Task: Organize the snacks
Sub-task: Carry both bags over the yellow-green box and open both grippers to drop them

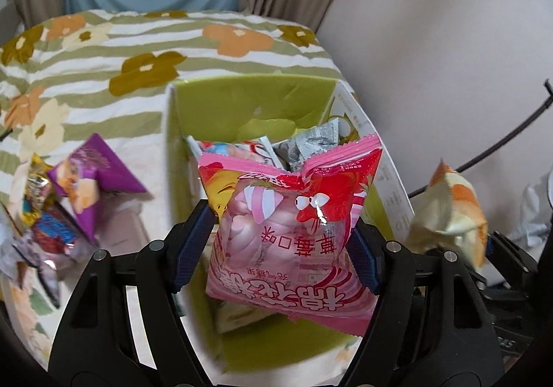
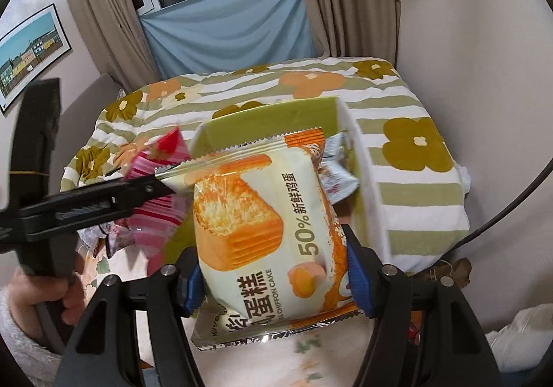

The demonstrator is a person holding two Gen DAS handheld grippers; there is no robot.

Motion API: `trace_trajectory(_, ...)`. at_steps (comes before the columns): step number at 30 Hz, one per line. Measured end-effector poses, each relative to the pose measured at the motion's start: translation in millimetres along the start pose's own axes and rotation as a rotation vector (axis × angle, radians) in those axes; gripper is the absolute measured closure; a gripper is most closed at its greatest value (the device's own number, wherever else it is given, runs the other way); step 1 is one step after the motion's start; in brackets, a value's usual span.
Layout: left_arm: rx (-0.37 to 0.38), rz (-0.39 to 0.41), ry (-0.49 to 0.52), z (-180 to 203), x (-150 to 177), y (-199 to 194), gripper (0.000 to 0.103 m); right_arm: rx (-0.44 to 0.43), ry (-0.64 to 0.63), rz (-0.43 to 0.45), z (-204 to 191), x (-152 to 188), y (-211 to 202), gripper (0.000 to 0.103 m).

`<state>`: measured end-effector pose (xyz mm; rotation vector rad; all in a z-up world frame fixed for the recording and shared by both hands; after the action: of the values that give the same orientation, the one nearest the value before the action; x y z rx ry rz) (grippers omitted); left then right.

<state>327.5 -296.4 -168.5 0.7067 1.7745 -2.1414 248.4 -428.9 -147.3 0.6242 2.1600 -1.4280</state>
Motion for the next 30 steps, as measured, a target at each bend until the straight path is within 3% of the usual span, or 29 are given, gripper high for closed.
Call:
trace_trajectory(2, -0.019, -0.011, -0.009, 5.3, -0.5, 12.4, 0.029, -0.008, 0.002, -0.006, 8.6, -2.1, 1.5, 0.040)
trace_trajectory(6, -0.072, -0.014, -0.025, 8.8, 0.3, 27.7, 0.001, -0.035, 0.010, -0.029, 22.3, -3.7, 8.1, 0.040)
trace_trajectory(17, -0.248, 0.033, -0.026, -7.4, 21.7, -1.1, 0.001, -0.093, -0.014, -0.069, 30.9, -6.4, 24.6, 0.040)
trace_trajectory(25, -0.327, 0.059, 0.053, -5.3, 33.0, -15.7, 0.001, -0.104, -0.038, -0.082, 23.0, -9.2, 44.8, 0.039)
trace_trajectory(30, -0.327, 0.048, 0.082, -1.5, 39.3, -15.0, 0.001, -0.092, -0.013, -0.099, 27.6, -0.3, 57.1, 0.038)
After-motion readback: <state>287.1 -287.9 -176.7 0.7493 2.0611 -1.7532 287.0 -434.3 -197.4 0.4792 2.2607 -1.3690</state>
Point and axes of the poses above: each gripper's, at about its wrist camera, not at the fingertips, and y roughly the way its jaws point, z to its right, x to its underside, the point moved 4 cm from there along y, roughly the way its jaws point, and after that the axes turned 11 degrees about -x, right-handed, at the moved point
